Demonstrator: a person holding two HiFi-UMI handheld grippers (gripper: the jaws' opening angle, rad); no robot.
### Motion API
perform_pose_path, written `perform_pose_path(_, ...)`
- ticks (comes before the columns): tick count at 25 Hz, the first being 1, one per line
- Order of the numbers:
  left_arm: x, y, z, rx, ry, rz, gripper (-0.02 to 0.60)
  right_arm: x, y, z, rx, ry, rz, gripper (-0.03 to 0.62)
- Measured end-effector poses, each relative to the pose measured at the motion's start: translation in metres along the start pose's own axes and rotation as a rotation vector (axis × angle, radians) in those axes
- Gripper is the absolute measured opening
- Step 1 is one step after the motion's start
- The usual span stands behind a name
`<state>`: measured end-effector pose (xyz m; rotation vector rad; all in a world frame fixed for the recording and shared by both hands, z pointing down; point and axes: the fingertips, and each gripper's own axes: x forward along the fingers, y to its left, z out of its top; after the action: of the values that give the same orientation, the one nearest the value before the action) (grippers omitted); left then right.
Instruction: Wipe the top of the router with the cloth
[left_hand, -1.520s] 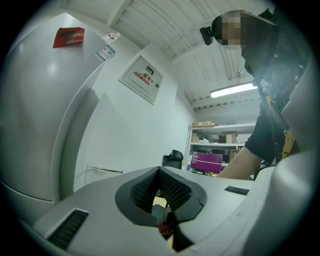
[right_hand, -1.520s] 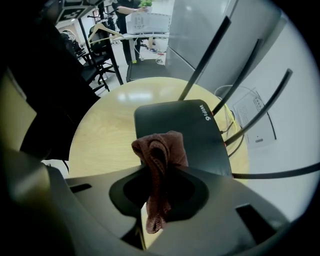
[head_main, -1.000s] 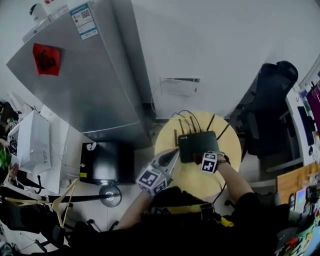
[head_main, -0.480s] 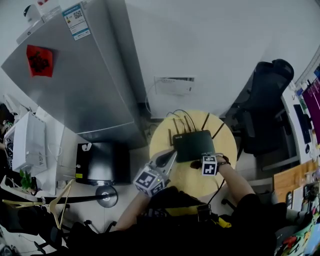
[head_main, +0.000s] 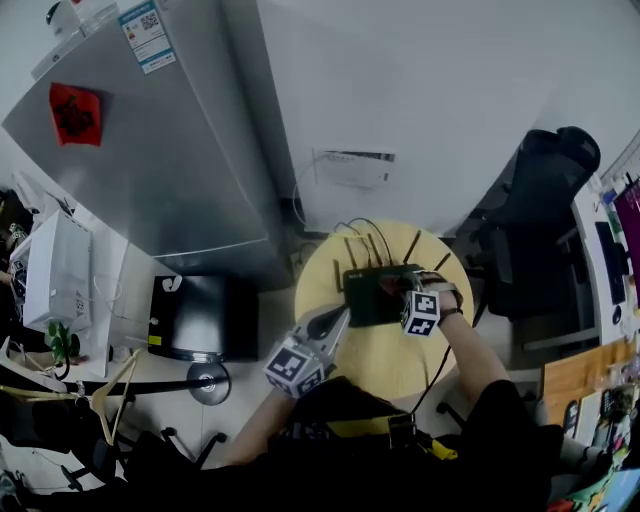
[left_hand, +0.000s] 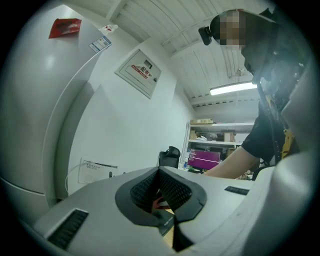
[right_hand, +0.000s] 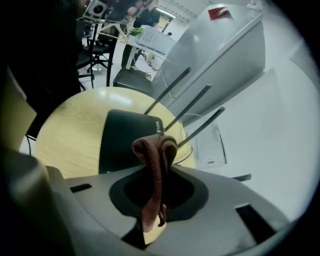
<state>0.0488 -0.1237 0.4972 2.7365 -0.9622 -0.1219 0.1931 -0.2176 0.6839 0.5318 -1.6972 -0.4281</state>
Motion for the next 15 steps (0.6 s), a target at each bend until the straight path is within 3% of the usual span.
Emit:
perform_pose_path(3,-0.004,0.011,-0.003,-0.003,0.003,0.051,-0.006,0.015,-0.028,0.004,-0.033,0.032,-0.085,0.06)
perform_pose_path(6,-0.008,0.02,-0.003,-0.015,-0.004,0.102,-0.006,0.041,-0.038,-0.007,-0.038,0.111,-0.115,0.06)
perform_pose_path(10,-0.015,0.027,-0.007,-0.016,0.013,0.129,-0.006,0.065,-0.027,-0.027,0.027,0.201,-0.063,0.06)
perform_pose_path(15,-0.018,0.035,-0.008,-0.023,0.024,0.134,-0.006,0.071,-0.008,-0.034,0.136,0.219,0.034,0.06)
